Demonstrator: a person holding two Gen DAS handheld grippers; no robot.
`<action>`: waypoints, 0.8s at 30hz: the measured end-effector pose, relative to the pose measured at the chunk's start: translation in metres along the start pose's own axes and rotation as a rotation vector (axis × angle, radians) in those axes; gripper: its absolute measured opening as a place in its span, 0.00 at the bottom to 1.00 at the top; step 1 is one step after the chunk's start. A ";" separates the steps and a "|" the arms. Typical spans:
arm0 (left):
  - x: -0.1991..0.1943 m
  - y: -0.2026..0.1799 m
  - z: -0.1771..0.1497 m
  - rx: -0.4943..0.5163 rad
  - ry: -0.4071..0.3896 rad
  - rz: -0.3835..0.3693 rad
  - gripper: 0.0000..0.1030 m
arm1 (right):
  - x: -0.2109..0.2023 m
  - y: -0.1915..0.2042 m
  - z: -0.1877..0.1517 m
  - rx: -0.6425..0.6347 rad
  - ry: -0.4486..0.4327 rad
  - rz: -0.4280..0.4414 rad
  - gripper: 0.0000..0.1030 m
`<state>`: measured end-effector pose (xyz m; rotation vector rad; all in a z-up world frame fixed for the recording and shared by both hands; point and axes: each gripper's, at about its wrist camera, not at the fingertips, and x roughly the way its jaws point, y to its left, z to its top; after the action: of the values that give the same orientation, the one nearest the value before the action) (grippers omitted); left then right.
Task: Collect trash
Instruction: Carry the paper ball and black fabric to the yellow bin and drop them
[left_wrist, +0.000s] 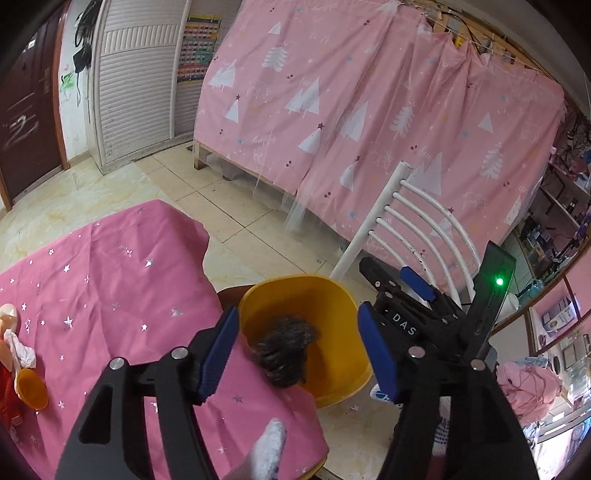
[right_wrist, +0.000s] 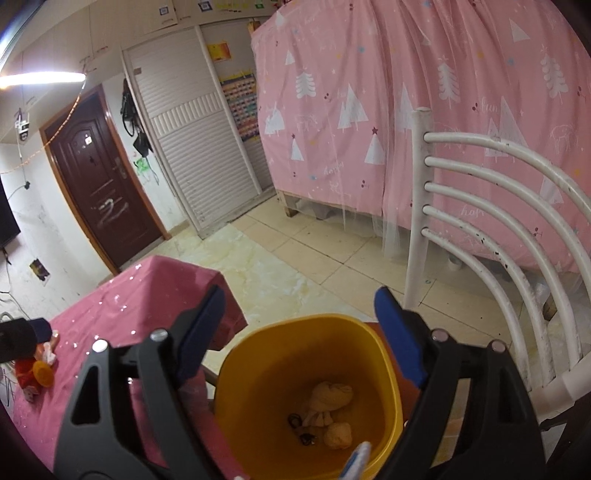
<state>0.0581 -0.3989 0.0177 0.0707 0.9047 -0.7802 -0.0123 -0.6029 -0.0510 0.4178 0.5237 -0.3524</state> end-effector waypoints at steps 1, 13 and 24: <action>0.000 0.000 -0.001 -0.001 0.003 -0.001 0.57 | 0.000 0.000 0.000 0.001 0.001 0.002 0.78; -0.012 0.018 -0.010 -0.054 0.007 0.020 0.58 | 0.001 0.015 -0.004 -0.018 0.015 0.041 0.82; -0.048 0.039 -0.020 -0.090 -0.050 0.070 0.59 | -0.005 0.036 -0.006 -0.059 0.011 0.084 0.82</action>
<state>0.0521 -0.3355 0.0296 0.0039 0.8844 -0.6726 -0.0040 -0.5681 -0.0423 0.3834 0.5242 -0.2538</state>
